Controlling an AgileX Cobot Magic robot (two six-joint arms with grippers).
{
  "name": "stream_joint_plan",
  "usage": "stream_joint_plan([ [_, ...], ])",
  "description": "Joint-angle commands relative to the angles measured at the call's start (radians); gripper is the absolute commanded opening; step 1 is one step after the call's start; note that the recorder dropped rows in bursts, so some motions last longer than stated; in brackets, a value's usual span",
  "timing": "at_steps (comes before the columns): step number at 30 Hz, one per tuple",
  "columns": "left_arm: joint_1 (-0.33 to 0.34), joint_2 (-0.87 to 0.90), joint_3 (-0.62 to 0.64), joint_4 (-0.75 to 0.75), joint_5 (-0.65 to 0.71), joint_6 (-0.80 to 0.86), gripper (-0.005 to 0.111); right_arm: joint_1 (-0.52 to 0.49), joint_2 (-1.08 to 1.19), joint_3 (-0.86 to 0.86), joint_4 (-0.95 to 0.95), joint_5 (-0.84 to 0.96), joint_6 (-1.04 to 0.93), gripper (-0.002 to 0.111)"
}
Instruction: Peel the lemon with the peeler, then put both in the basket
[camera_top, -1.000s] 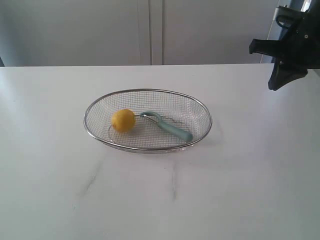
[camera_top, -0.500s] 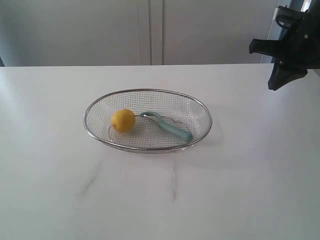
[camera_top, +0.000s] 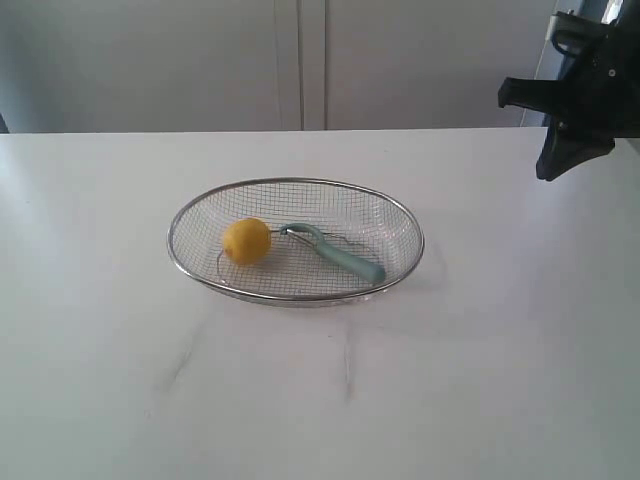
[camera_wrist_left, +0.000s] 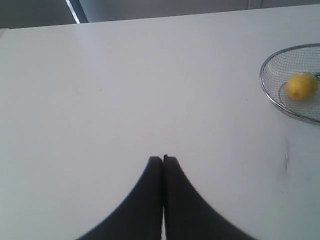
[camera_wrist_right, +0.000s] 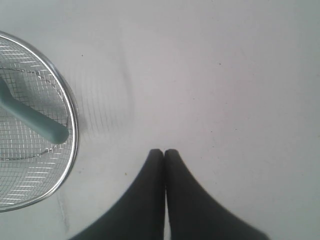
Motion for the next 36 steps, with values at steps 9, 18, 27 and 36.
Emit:
stream_joint_plan([
  [9, 0.025, -0.008, 0.312, 0.004, -0.379, -0.003, 0.0, -0.006, -0.013, -0.003, 0.001, 0.0, -0.006, 0.0],
  [18, 0.057, -0.023, 0.511, -0.027, -0.509, -0.007, 0.0, -0.006, -0.013, -0.003, 0.001, 0.0, -0.006, 0.0],
  [27, 0.118, -0.15, 0.712, -0.064, -0.615, -0.007, 0.0, -0.006, -0.013, -0.003, 0.001, 0.0, -0.006, 0.0],
  [36, 0.118, -0.296, 0.876, -0.064, -0.675, -0.007, 0.0, -0.006, -0.013, -0.003, 0.001, 0.0, -0.006, 0.0],
])
